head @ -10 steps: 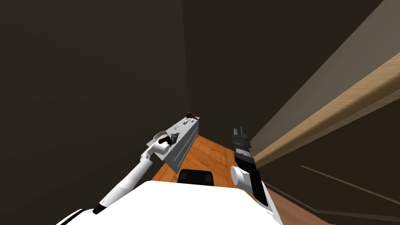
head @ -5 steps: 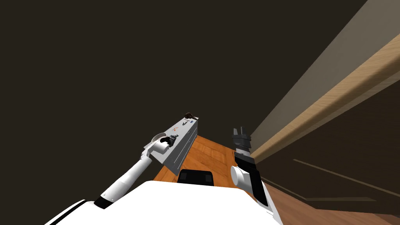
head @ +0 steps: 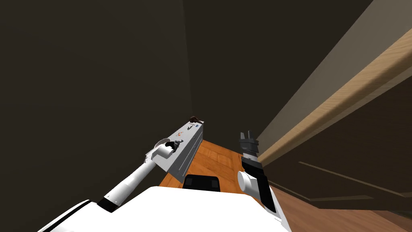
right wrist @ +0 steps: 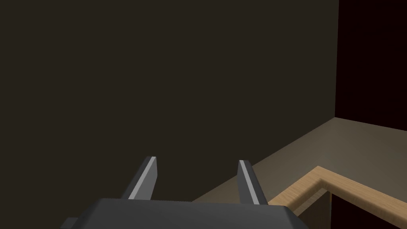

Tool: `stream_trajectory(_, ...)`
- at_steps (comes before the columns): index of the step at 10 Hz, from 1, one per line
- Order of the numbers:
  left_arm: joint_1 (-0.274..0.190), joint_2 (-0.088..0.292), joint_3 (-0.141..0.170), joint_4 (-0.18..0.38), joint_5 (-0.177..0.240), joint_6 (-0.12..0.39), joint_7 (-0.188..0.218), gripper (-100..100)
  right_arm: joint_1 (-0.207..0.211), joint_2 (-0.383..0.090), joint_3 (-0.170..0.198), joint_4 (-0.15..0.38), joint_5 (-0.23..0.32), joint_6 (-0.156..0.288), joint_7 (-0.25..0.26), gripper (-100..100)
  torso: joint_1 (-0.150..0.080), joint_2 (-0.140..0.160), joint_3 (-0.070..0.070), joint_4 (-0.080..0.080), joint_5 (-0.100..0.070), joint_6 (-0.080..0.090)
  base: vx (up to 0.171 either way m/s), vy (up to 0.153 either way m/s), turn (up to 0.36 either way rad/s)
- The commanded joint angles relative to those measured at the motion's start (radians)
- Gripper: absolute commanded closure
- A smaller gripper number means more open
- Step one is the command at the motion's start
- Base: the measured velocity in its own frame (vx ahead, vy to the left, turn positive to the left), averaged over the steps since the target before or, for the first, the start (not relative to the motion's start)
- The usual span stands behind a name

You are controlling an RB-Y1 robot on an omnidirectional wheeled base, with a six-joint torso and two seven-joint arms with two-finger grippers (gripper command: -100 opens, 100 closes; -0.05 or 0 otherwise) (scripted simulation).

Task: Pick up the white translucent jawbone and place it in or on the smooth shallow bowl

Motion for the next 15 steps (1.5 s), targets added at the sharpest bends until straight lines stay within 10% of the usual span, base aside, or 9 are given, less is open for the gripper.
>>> stream_trajectory(1, -0.011, -0.012, 0.008, 0.029, -0.011, -0.010, 0.004, -100, 0.000, 0.000, 0.000, 0.000, 0.000, 0.000, 0.000, 0, 0.000, 0.000, 0.000, 0.000, 0.000, 0.000, -0.011, 0.017, -0.109)
stream_trajectory(8, -0.046, -0.052, 0.034, 0.127, -0.051, -0.045, 0.017, -100, 0.000, 0.000, 0.000, 0.000, 0.000, 0.000, 0.000, 0, 0.001, 0.002, 0.001, 0.001, 0.000, 0.000, -0.028, 0.027, -0.093)
stream_trajectory(9, -0.047, -0.054, 0.035, 0.130, -0.052, -0.047, 0.018, 100, 0.000, 0.000, 0.000, 0.000, 0.000, 0.000, 0.000, 0, 0.000, 0.002, 0.001, 0.000, 0.000, 0.000, 0.000, 0.000, 0.000)
stream_trajectory(13, -0.047, -0.053, 0.035, 0.129, -0.052, -0.047, 0.018, 100, 0.000, 0.000, 0.000, 0.000, 0.000, 0.000, 0.000, 0, -0.001, 0.000, 0.000, 0.000, 0.000, 0.000, 0.000, 0.000, 0.000)
stream_trajectory(14, -0.047, -0.053, 0.035, 0.129, -0.052, -0.047, 0.018, 0, 0.000, 0.000, 0.000, 0.000, 0.000, 0.000, 0.000, 0, -0.001, 0.000, 0.000, 0.000, 0.000, 0.000, 0.000, 0.000, 0.000)
stream_trajectory(15, -0.038, -0.041, 0.027, 0.101, -0.039, -0.036, 0.014, 100, 0.000, 0.000, 0.000, 0.000, 0.000, 0.000, 0.000, 0, -0.001, 0.000, 0.000, 0.000, 0.000, 0.000, 0.020, -0.019, 0.118)
